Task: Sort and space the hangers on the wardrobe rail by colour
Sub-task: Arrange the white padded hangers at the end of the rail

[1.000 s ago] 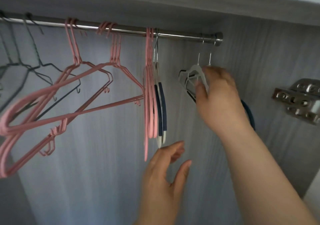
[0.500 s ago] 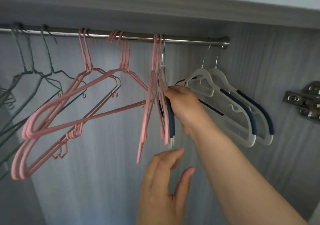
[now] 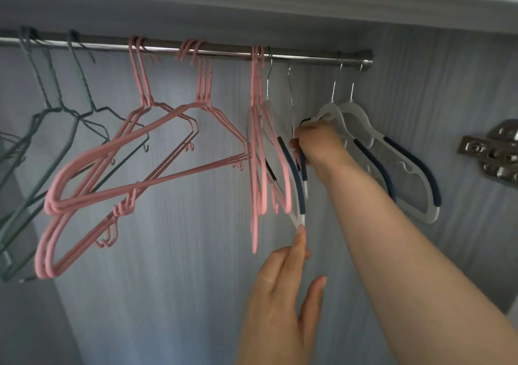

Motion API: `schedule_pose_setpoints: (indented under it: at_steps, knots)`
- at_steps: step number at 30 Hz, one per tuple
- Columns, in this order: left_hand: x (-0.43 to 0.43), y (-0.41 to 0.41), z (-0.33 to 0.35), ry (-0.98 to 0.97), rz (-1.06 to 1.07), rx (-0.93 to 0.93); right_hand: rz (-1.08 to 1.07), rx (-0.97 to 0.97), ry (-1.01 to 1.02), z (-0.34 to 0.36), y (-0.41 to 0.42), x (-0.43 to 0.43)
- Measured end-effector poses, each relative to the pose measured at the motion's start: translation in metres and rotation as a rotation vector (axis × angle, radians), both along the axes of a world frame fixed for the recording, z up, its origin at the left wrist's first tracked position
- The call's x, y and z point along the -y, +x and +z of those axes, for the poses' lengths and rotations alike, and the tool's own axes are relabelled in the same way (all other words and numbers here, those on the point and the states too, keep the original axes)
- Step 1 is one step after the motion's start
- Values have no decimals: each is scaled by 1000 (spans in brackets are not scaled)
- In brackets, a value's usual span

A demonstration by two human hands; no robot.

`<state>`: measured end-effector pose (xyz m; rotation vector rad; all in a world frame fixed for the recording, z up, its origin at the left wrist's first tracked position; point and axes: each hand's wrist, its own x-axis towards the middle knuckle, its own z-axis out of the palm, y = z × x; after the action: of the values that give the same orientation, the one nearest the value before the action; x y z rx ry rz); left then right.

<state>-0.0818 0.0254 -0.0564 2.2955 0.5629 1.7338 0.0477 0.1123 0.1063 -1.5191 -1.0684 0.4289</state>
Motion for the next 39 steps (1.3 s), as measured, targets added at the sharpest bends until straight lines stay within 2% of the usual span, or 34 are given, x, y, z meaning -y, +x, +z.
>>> schedule_pose_setpoints:
  at_steps: [2, 5, 10, 13, 15, 17, 20, 22, 24, 27, 30, 33, 36, 38, 39]
  knots:
    - [-3, 1, -10, -21, -23, -7, 0, 32, -94, -22, 1, 6]
    - [-18, 0, -32, -128, -53, -24, 80, -32, -186, -79, 1, 15]
    - [-53, -5, -69, -372, -12, -215, 187, -113, -371, -160, 20, 46]
    - [-77, -14, -80, -516, 59, -333, 215, 130, -451, -191, 41, 62]
    - [-94, -27, -82, -582, 151, -347, 251, 265, -417, -204, 49, 73]
    - [-109, -46, -78, -655, 283, -382, 332, 269, -344, -210, 50, 85]
    - [-138, -92, -85, -652, 539, -660, 459, 217, -288, -216, 52, 94]
    - [-146, -121, -83, -647, 609, -817, 458, 230, -290, -221, 54, 93]
    - [-138, -144, -73, -732, 476, -868, 371, 308, -288, -229, 56, 86]
    - [-108, -165, -55, -832, 148, -953, 194, 381, -216, -248, 58, 75]
    - [-75, -173, -39, -937, -5, -814, -14, 430, -175, -265, 47, 64]
    - [-48, -167, -29, -791, 124, -726, -129, 323, -318, -259, 15, 61]
    - [-27, -143, -23, -634, 324, -790, 120, -28, -311, -239, -23, 63]
    - [-20, -123, -29, -581, 368, -802, 285, -306, -281, -221, -35, 65]
    - [-18, -115, -32, -547, 378, -772, 311, -364, -270, -213, -34, 65]
